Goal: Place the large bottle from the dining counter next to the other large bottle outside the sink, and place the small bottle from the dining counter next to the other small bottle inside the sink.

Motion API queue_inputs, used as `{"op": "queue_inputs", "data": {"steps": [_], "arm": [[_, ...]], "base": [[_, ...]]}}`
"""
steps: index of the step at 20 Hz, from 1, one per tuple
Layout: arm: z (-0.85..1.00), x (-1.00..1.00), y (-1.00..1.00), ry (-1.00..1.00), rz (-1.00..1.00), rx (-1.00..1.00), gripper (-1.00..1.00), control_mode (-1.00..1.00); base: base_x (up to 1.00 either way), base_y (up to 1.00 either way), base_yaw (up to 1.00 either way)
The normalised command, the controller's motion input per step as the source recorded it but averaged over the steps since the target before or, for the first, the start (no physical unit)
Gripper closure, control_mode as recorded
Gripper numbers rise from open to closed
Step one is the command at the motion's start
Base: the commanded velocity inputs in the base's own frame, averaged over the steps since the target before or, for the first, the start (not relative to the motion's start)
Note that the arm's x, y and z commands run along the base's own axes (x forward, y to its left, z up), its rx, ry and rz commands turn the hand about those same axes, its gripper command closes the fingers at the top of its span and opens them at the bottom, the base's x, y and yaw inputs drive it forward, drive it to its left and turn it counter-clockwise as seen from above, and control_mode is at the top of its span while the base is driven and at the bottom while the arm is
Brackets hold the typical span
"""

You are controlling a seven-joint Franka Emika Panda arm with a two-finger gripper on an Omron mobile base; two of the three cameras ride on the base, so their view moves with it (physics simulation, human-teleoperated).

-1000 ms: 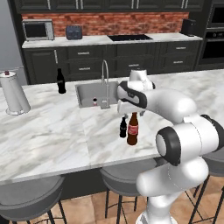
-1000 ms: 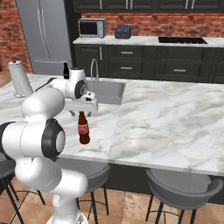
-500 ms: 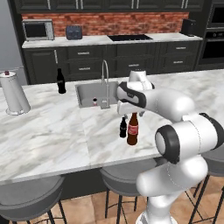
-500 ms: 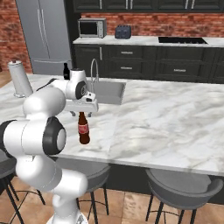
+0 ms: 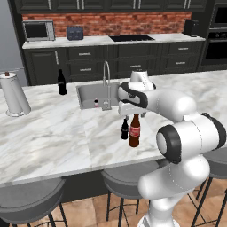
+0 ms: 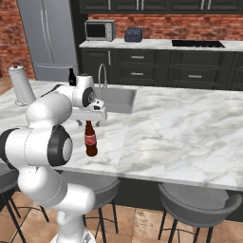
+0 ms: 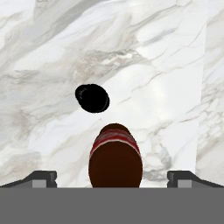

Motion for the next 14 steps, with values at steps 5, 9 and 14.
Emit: {"op": "queue_inputs", "data": {"steps": [5,9,14], "arm": [[0.00,0.00,0.00,0.00,0.00,0.00,1.00,-1.00],[0.00,0.00,0.00,0.00,0.00,0.00,1.00,-1.00],[0.00,0.00,0.00,0.00,0.00,0.00,1.00,-1.00]], "base": [[0.00,0.00,0.00],[0.00,0.00,0.00],[0.00,0.00,0.00]]}}
